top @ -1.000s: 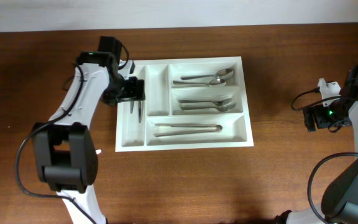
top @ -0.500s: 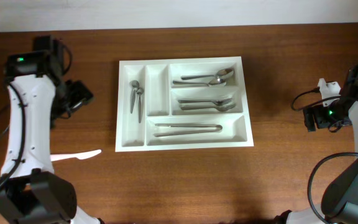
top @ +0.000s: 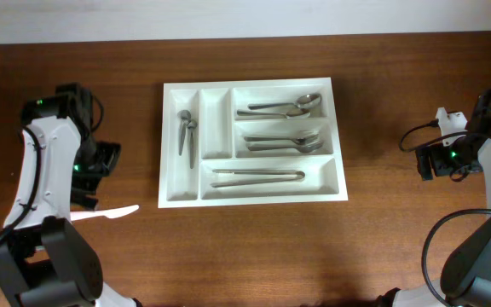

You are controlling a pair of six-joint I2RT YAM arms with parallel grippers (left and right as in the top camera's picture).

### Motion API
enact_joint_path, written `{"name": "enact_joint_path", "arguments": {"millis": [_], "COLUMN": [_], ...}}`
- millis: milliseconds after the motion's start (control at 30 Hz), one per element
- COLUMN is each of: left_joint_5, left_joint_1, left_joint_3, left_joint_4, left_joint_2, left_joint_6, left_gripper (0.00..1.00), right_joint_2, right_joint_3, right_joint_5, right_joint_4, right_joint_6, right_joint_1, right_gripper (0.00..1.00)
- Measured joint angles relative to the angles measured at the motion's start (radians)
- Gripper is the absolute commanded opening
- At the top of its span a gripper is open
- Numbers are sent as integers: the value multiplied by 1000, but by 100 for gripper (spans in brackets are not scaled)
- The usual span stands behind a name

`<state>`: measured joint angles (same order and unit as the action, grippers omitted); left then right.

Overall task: Pack container
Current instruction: 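Open the left gripper and move it down to the white plastic knife, then close the left gripper on the white plastic knife and lift it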

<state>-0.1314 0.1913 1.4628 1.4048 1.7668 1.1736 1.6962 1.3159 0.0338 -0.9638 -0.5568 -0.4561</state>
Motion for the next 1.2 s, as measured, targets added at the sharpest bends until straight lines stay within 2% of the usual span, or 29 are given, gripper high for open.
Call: {"name": "enact_joint_path", "arguments": {"millis": [167,400,967,1200], "left_joint_5": [0,0,-1,-1], "left_joint_1": [54,109,120,120], "left_joint_3": [-93,-201,-400,-425], "left_joint_4": [-40,-191,-431,-509], "left_joint_2": [0,0,0,0], "left_joint_6": [44,45,-11,-15], "left_gripper": [99,99,99,99], "right_joint_2": [0,0,0,0], "right_joint_3": [0,0,0,0], "right_joint_5": [0,0,0,0], "right_joint_4": [0,0,0,0], "right_joint_6": [0,0,0,0], "right_joint_1": [0,0,0,0], "right_gripper": [99,99,99,99]}}
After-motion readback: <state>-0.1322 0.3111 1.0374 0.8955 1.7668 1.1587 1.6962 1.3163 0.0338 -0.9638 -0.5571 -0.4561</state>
